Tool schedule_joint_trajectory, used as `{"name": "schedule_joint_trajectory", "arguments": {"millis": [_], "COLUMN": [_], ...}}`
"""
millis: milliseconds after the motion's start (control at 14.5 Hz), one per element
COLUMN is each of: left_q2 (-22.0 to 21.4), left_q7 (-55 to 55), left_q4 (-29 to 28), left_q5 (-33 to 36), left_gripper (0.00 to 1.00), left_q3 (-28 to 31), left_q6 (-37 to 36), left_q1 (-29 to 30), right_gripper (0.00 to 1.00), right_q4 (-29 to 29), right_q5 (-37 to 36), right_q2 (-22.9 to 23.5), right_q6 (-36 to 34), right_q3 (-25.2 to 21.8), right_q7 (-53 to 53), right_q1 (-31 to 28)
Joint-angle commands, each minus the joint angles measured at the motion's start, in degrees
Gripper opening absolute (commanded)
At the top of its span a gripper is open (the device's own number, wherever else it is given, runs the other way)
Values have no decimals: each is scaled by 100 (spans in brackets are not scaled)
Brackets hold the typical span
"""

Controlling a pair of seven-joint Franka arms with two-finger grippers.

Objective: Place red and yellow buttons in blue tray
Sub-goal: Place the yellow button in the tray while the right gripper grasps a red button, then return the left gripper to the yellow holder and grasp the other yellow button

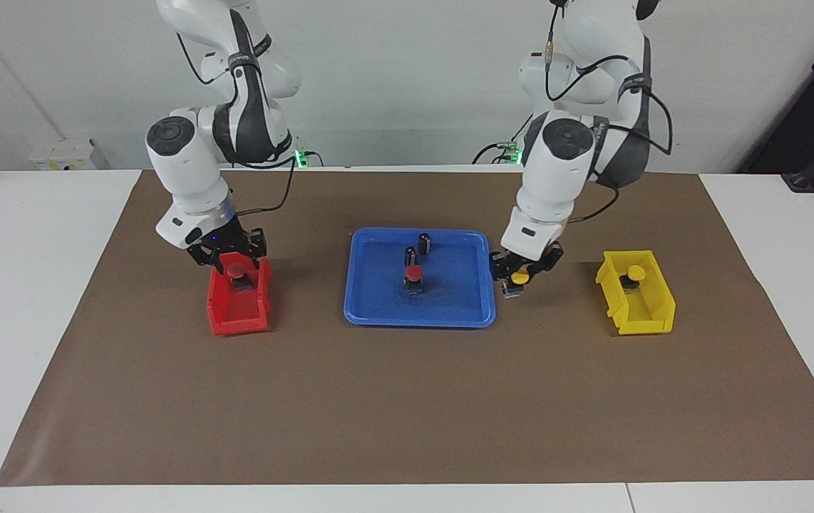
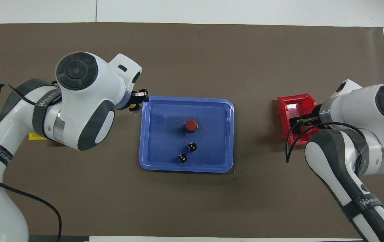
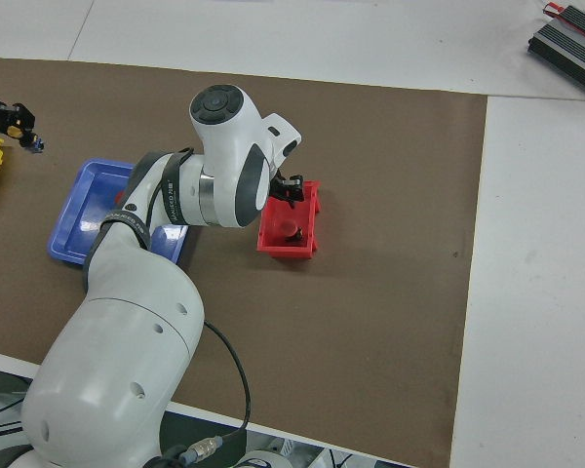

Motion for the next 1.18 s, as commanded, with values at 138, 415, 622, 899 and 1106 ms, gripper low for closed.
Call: {"name": "schedule_joint_trajectory", "arguments": {"millis": [138,415,622,899,1106], "left_q2": [15,367,385,27,-378], "left_q7": [-391,-602,-593,-515,-60], "left_q4": [-552,-552,-544,-369,-69], "left_q5": [-378,-406,-406,-406,-397], "left_gripper": [2,6,43,100,100], "left_q3": [103,112,121,147,165], "left_q6": [773,1019,1020,338,-753], "left_q1": [-645,-910,-893,-797,-158], "right_gripper": [74,73,70,57,30], "right_q4": [-236,-385,-500,-808,-625], "right_q5": [141,141,141,141,141], "right_q2": [-12,15,-20,-126,-91], "right_q6": [317,537,616,889,575], "right_q3": [56,65,56,65,56], "right_q7": [-440,-574,-582,-600,-872], "right_q1": [-231,-302,-311,-311,-381]}}
